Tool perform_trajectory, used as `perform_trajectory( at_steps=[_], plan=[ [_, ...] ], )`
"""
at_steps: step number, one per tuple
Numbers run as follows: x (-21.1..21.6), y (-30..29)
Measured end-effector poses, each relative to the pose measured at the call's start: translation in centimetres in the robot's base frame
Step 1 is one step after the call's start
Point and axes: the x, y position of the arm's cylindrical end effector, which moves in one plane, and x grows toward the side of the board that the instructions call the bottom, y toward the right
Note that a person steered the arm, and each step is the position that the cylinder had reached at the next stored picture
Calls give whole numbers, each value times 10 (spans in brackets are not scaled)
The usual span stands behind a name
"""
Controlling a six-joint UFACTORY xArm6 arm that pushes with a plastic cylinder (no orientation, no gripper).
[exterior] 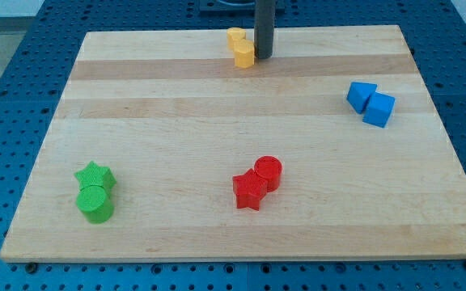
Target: Move your arm towards the bottom left
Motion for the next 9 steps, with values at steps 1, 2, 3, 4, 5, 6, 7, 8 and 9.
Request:
perform_trajectory(
  at_steps=[1, 2, 3, 4, 5, 6, 7, 8, 9],
  plan=[
    [0, 0],
    [0, 0],
    [0, 0],
    [12, 3],
    [51, 2],
    [92, -43],
    [127, -110],
    [160, -181],
    [183, -249]
  ],
)
